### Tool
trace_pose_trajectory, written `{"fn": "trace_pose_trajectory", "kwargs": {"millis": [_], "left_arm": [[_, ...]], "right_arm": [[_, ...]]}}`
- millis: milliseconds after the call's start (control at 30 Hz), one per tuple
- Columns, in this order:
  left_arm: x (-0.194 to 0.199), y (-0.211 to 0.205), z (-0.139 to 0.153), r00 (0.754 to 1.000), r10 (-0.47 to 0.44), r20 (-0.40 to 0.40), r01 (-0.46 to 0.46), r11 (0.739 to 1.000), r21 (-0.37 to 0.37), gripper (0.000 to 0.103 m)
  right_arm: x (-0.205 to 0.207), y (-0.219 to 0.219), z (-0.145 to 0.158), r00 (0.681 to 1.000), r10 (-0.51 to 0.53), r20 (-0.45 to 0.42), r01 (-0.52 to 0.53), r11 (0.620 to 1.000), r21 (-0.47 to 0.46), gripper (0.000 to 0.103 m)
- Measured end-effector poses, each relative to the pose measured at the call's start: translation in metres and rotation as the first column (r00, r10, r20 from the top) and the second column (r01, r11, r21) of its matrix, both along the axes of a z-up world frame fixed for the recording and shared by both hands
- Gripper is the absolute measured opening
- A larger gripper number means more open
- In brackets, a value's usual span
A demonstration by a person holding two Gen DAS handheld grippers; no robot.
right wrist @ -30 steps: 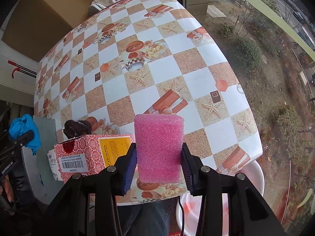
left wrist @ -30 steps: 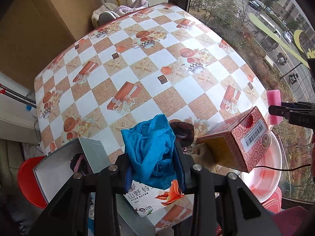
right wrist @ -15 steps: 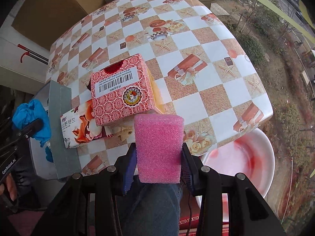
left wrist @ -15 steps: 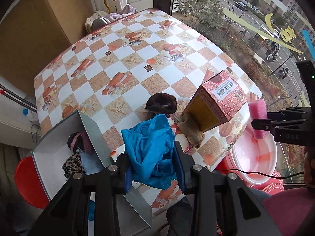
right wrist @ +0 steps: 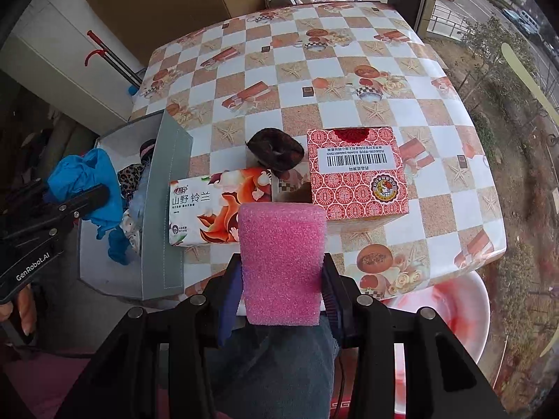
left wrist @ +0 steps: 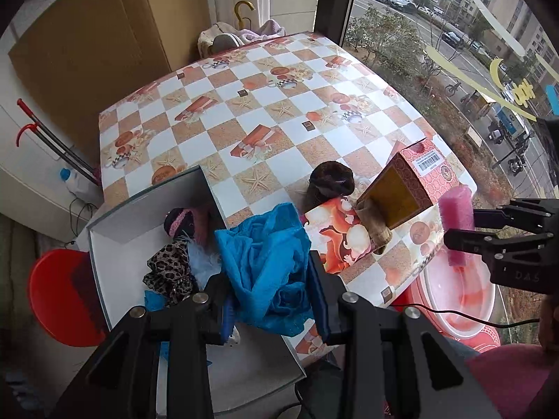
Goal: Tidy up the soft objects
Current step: 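Carry the pink sponge with the right tool while the left carries the blue cloth over the box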
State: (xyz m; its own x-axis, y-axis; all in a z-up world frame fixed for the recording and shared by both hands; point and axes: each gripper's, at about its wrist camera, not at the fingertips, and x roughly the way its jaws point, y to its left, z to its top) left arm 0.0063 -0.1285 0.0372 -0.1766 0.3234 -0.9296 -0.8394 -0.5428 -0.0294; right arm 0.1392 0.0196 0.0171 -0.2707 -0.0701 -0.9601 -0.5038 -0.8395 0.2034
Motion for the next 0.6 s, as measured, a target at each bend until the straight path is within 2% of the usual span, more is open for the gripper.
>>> {"fn": "trace_pose_trajectory", "kwargs": {"millis": [600], "left_arm": [[-0.020, -0.059, -0.012, 0.990, 0.142, 0.003, -0.141, 0.989, -0.030, 0.039]], "right_arm": [[-0.060, -0.042, 0.025, 0.983, 0.171, -0.068, -0.169, 0.985, 0.036, 0.044]]}}
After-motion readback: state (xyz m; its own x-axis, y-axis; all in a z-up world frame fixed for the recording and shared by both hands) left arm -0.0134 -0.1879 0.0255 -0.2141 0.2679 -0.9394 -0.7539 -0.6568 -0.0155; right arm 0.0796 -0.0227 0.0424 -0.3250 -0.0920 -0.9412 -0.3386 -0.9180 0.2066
